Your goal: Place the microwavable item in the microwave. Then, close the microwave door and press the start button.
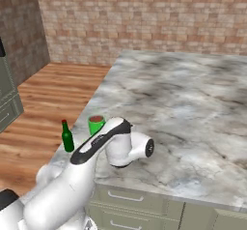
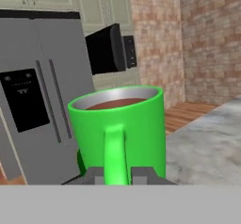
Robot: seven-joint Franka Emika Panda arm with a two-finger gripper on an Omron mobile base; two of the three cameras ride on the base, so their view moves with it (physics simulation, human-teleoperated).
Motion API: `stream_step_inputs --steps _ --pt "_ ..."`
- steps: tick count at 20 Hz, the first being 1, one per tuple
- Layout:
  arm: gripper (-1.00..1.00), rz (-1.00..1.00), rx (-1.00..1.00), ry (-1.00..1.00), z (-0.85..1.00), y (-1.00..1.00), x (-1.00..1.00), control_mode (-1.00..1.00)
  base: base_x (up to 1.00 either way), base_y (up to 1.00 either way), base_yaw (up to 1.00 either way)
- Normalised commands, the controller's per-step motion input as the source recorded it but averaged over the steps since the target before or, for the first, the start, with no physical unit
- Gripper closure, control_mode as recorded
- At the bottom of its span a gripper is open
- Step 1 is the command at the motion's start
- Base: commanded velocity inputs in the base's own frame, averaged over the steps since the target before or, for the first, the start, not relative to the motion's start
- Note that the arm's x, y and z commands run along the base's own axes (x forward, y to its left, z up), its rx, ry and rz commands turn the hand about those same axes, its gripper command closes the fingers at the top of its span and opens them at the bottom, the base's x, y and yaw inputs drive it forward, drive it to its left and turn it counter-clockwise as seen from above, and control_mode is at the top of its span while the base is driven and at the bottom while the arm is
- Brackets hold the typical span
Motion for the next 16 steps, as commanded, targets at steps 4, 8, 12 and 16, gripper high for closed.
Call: stream_step_inputs --steps 4,8,12,16 --pt "1.0 0.03 -0.02 0.0 0.95 0.37 -0.44 -1.0 0.0 0.0 0.0" --pt "1.0 0.0 -0.05 0.0 0.77 0.53 -0.29 -1.0 0.0 0.0 0.0" --pt "1.0 0.0 -0.01 -0.04 0.22 0.15 -0.31 -1.0 0.0 0.0 0.0" --pt "1.0 0.0 0.0 -0.01 0.0 0.11 -0.02 -1.0 0.0 0.0 0.0"
